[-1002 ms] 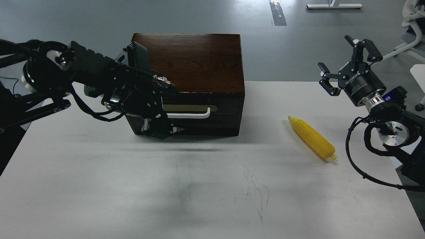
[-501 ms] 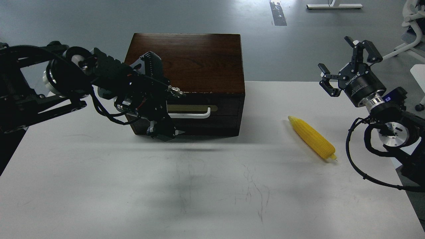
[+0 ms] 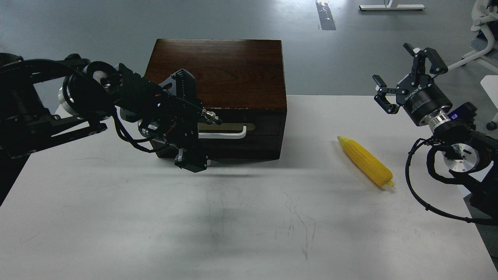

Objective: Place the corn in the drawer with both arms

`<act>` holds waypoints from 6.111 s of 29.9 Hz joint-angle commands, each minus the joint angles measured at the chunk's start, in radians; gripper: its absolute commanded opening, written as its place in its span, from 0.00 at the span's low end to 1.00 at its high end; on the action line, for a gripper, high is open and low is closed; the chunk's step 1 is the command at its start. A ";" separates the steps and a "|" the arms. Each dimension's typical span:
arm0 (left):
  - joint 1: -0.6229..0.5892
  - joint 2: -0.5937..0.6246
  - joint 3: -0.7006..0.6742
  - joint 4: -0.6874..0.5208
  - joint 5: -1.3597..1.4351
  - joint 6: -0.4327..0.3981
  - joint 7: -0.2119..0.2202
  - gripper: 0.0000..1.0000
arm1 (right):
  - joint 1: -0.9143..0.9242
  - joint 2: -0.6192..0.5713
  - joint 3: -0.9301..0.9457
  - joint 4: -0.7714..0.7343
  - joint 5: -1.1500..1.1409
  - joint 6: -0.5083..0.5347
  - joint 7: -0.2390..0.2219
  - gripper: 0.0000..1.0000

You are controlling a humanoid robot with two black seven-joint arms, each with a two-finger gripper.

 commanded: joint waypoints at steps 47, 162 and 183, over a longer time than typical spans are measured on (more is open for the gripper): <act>0.012 -0.094 0.077 0.102 0.000 0.000 0.000 0.98 | -0.010 -0.014 0.000 0.000 -0.002 0.000 0.000 1.00; -0.072 0.165 0.073 -0.293 -0.322 0.000 0.000 0.98 | -0.012 -0.026 -0.003 0.005 -0.004 0.000 0.000 1.00; 0.091 0.408 -0.151 0.127 -1.802 0.000 0.000 0.99 | -0.003 -0.038 -0.013 0.008 -0.010 0.000 0.000 1.00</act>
